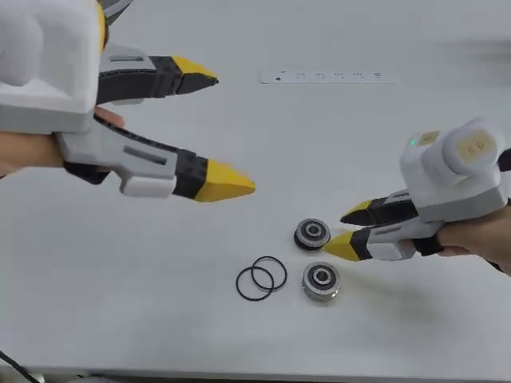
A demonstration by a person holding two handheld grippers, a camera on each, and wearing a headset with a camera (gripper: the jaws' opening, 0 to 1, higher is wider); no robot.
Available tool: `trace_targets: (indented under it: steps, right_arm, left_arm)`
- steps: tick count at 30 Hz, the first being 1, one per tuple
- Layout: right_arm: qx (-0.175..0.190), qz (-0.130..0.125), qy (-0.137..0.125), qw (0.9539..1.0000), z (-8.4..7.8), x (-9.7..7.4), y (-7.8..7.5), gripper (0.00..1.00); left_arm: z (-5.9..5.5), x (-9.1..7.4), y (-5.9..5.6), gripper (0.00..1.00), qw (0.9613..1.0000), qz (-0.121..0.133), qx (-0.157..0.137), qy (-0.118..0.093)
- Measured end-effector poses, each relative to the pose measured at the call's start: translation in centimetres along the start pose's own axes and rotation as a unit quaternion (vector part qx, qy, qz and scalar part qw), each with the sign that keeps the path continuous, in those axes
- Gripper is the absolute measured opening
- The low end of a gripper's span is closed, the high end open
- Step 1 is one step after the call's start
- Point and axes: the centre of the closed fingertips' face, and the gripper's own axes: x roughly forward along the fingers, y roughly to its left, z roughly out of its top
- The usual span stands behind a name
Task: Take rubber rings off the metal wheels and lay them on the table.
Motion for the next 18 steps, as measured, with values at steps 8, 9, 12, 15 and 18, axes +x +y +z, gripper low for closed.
trace_targets:
  steps: [8, 9, 12, 15, 18]
  right_arm:
    - [-0.002, 0.007, -0.005, 1.0000, 0.0, 0.4, 0.3, 0.32]
    - [-0.001, 0.007, -0.005, 1.0000, -0.1, 0.4, 0.3, 0.32]
    - [0.001, 0.004, -0.008, 1.0000, -0.1, 0.4, 0.1, 0.31]
    - [0.004, 0.008, -0.014, 0.9999, 0.1, 0.4, 0.0, 0.30]
    - [0.004, 0.009, -0.016, 0.9998, 0.1, 0.4, 0.0, 0.30]
  left_arm:
    - [-0.7, 4.8, -0.5, 0.67, 0.9994, -0.026, -0.019, -0.009]
    - [-0.8, 5.2, -0.5, 0.65, 0.9993, -0.027, -0.022, -0.012]
    - [-1.0, 6.5, -0.2, 0.59, 0.9986, -0.024, -0.038, -0.026]
    - [-2.0, 7.7, 0.3, 0.56, 0.9982, -0.014, -0.054, -0.023]
    - [-3.2, 8.7, 0.1, 0.55, 0.9973, -0.016, -0.069, -0.017]
